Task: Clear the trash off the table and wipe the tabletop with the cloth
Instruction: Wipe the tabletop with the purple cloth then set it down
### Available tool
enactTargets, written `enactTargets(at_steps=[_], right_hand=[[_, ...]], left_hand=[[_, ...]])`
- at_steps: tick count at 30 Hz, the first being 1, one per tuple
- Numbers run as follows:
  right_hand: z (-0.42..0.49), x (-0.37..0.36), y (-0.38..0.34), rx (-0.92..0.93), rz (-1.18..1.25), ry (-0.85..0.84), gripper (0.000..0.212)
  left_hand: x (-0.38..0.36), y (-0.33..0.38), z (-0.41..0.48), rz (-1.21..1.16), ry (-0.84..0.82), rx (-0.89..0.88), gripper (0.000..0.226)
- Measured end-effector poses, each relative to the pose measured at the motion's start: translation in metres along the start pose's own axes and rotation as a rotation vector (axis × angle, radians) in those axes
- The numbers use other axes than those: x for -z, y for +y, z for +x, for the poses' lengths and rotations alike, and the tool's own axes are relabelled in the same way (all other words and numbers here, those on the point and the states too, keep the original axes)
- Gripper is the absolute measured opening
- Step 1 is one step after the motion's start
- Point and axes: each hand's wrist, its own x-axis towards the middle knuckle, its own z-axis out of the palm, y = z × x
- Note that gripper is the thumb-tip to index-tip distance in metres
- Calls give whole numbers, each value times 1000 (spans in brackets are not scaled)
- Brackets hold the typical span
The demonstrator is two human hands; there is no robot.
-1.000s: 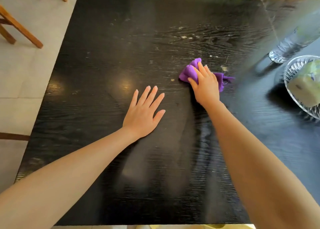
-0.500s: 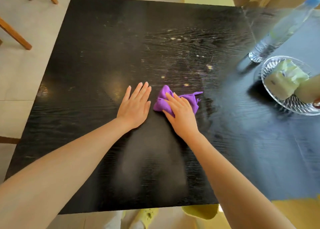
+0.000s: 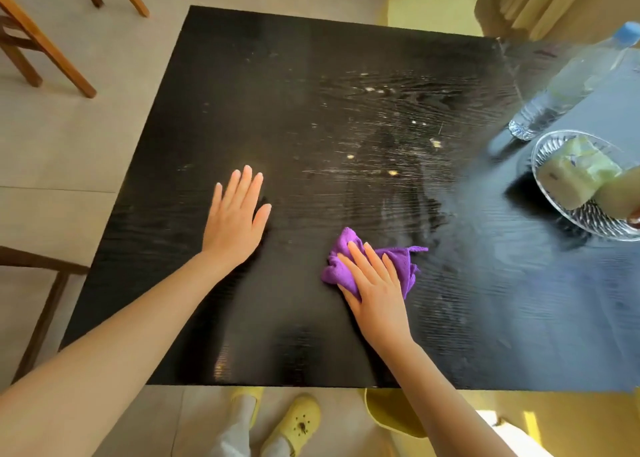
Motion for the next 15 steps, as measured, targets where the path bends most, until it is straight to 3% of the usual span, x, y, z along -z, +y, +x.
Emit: enactTargets(at_steps=[4,15], right_hand=[[31,-6,-15,-21,16,39,51],[168,-28,-85,72,6,18,45]], left_hand=[[6,-60,-15,59,-12,141,61],[-5,-78,-22,140,-17,110,61]])
